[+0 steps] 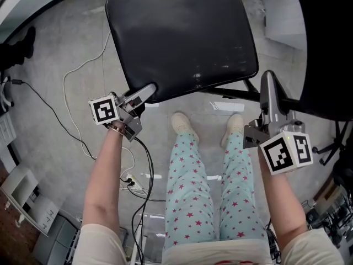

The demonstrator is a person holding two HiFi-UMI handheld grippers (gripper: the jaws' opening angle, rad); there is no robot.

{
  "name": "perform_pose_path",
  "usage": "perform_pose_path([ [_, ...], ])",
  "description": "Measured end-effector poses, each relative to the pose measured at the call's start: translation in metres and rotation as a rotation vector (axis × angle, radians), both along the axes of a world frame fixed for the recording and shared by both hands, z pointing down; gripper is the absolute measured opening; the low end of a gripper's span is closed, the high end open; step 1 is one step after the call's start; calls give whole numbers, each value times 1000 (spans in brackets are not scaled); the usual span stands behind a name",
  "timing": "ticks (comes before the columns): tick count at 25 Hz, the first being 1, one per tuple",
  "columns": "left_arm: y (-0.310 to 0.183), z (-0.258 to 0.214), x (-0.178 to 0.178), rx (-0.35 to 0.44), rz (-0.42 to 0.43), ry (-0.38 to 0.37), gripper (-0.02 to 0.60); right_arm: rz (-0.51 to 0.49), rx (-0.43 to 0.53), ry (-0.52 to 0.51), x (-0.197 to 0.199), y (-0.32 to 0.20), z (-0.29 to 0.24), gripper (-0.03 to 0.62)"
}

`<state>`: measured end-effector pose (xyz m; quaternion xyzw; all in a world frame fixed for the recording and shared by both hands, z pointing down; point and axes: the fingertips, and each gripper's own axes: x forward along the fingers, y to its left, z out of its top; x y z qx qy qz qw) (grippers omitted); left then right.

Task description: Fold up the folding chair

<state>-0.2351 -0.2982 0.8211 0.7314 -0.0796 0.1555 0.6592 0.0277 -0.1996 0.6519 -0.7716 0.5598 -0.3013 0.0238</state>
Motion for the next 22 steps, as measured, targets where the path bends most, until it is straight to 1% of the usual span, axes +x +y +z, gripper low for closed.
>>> perform_pose_path([
  [2, 0, -3, -1, -4, -11, -20, 319, -6, -3, 8, -2, -2, -2, 25],
  [5, -3, -14, 2, 11, -20, -44, 319, -20, -5, 39, -5, -5, -10, 25],
  [8, -5, -27, 5, -5, -33, -65, 316, -29, -17, 61, -8, -9, -17, 24],
  [10, -5, -38, 8, -14, -36, -66, 310, -38, -24, 70, -10, -10, -22, 22],
  [13, -2, -57, 26, 60, -4, -77, 308, -39, -29, 88, 0, -3, -32, 21],
  [15, 3, -70, 38, 85, -12, -120, 302, -45, -33, 101, 11, 3, -40, 21],
  [16, 5, -77, 44, 87, -25, -138, 299, -51, -32, 112, 16, 5, -44, 21],
  [19, 8, -99, 63, 68, -66, -130, 281, -59, -39, 144, 22, 8, -54, 20],
  [22, 12, -117, 69, 65, -75, -159, 270, -75, -57, 166, 19, 9, -63, 20],
])
